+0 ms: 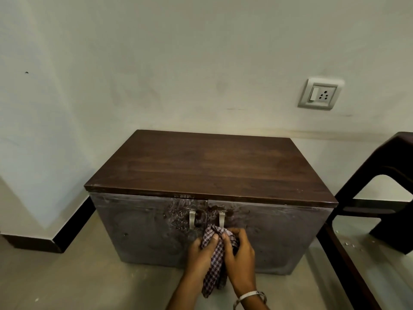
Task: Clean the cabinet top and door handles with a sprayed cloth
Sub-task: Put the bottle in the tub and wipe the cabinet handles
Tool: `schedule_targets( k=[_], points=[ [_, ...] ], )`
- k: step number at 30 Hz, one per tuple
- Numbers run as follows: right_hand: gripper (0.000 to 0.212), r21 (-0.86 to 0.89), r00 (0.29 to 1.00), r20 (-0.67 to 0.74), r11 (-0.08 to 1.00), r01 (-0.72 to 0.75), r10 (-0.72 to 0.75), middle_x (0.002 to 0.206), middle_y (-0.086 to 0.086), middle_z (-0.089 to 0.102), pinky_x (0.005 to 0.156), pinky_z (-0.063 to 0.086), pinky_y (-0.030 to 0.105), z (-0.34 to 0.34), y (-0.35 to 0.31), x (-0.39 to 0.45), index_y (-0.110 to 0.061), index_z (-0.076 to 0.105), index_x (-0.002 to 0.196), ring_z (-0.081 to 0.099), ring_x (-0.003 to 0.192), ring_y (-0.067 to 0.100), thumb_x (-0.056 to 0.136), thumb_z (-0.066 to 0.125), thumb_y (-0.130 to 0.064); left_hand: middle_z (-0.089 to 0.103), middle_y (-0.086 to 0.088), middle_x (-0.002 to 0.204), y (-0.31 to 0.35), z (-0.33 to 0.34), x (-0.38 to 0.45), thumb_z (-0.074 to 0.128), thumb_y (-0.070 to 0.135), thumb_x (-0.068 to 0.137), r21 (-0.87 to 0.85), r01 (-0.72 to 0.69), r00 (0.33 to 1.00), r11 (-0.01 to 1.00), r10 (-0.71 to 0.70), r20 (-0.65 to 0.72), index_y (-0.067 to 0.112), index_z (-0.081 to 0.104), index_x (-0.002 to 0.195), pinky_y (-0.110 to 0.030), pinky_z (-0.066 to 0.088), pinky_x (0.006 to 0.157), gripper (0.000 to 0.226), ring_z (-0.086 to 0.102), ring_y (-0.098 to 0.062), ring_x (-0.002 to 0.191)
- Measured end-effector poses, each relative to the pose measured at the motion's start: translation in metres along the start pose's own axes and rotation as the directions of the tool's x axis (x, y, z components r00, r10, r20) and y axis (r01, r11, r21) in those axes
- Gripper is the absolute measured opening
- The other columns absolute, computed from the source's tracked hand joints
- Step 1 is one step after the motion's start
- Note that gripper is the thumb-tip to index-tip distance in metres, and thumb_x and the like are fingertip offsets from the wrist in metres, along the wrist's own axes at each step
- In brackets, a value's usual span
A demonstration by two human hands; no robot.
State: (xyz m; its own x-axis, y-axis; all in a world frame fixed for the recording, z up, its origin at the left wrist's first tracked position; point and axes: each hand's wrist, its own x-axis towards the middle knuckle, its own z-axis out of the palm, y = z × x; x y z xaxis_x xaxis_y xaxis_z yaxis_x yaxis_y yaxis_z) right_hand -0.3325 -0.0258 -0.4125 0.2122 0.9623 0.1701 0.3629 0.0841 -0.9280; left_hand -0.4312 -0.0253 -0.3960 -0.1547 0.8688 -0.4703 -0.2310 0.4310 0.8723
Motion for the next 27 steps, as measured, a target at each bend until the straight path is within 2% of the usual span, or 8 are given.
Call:
schedule_targets(
  k=[5,8,10,13,17,19,23,27],
  points=[
    [0.022,-0.006,0.999,0.014,0.999,-0.051,0.051,0.095,-0.013,0.064,0.079,0.054,0.023,0.002,0.002,0.002,-0.041,0.050,0.090,0.062,0.088,0.002,0.093,0.061,-0.021,0.073,-0.007,0.099,-0.003,-0.001,0.002,0.067,0.032,0.087,0.064,-0.008,1.000,0.998,0.009,-0.001,0.016,0.065,0.103,-0.042,0.057,0.085,0.023,0.070,-0.023,0.090],
    [0.018,0.024,0.999,-0.014,0.999,-0.029,0.030,0.095,-0.013,0.065,0.076,0.050,0.016,0.002,0.001,0.001,-0.036,0.054,0.092,0.063,0.088,0.002,0.093,0.062,-0.019,0.073,-0.007,0.097,-0.003,-0.005,0.001,0.068,0.028,0.087,0.004,-0.004,0.999,1.000,0.004,0.034,0.018,0.064,0.099,-0.037,0.058,0.076,0.016,0.071,-0.022,0.088],
    [0.012,0.037,0.999,-0.018,0.999,-0.029,0.030,0.096,-0.013,0.065,0.076,0.050,0.015,0.002,0.003,0.001,-0.030,0.057,0.096,0.063,0.089,0.002,0.093,0.062,-0.020,0.073,-0.007,0.097,-0.004,-0.007,0.001,0.068,0.024,0.087,-0.042,0.007,0.998,0.999,-0.005,0.061,0.020,0.063,0.098,-0.035,0.058,0.071,0.013,0.071,-0.022,0.087],
    [0.009,0.026,0.999,-0.018,0.998,-0.050,0.051,0.096,-0.011,0.065,0.075,0.048,0.012,0.004,0.008,0.003,-0.023,0.058,0.100,0.062,0.090,0.002,0.092,0.062,-0.019,0.072,-0.008,0.098,-0.007,-0.007,0.005,0.069,0.021,0.086,-0.056,0.032,0.998,0.998,-0.029,0.057,0.020,0.062,0.097,-0.038,0.058,0.077,0.014,0.070,-0.024,0.089],
    [0.012,-0.001,0.993,-0.041,0.994,-0.113,0.113,0.089,-0.015,0.059,0.066,0.042,0.006,0.005,0.008,0.010,-0.023,0.056,0.097,0.056,0.081,-0.005,0.091,0.065,-0.018,0.070,-0.008,0.101,-0.011,-0.002,0.012,0.069,0.020,0.085,-0.023,0.036,0.999,0.999,-0.036,0.003,0.019,0.059,0.097,-0.041,0.057,0.084,0.016,0.068,-0.024,0.091],
    [0.012,-0.017,0.989,-0.061,0.991,-0.134,0.133,0.089,-0.011,0.059,0.070,0.043,0.008,0.008,0.009,0.011,-0.022,0.055,0.097,0.056,0.080,-0.001,0.090,0.065,-0.018,0.069,-0.006,0.096,-0.012,-0.001,0.014,0.068,0.018,0.086,-0.016,0.023,1.000,1.000,-0.023,-0.018,0.019,0.058,0.093,-0.037,0.058,0.076,0.013,0.068,-0.022,0.087],
    [0.010,-0.037,0.975,-0.083,0.977,-0.209,0.205,0.091,-0.001,0.063,0.077,0.050,0.026,0.011,0.012,0.014,-0.019,0.056,0.095,0.061,0.086,0.016,0.090,0.065,-0.021,0.069,-0.006,0.093,-0.014,-0.001,0.019,0.066,0.018,0.088,0.035,0.024,0.998,0.999,-0.022,-0.063,0.017,0.060,0.091,-0.031,0.055,0.069,0.007,0.068,-0.021,0.084],
    [0.011,-0.025,0.967,-0.050,0.968,-0.251,0.250,0.084,-0.003,0.062,0.068,0.045,0.022,0.008,0.012,0.013,-0.018,0.057,0.091,0.061,0.081,0.016,0.089,0.067,-0.022,0.070,-0.007,0.095,-0.019,-0.004,0.017,0.068,0.023,0.087,0.092,0.028,0.997,0.995,-0.021,-0.070,0.012,0.063,0.100,-0.031,0.056,0.070,0.017,0.069,-0.021,0.086]
  ],
)
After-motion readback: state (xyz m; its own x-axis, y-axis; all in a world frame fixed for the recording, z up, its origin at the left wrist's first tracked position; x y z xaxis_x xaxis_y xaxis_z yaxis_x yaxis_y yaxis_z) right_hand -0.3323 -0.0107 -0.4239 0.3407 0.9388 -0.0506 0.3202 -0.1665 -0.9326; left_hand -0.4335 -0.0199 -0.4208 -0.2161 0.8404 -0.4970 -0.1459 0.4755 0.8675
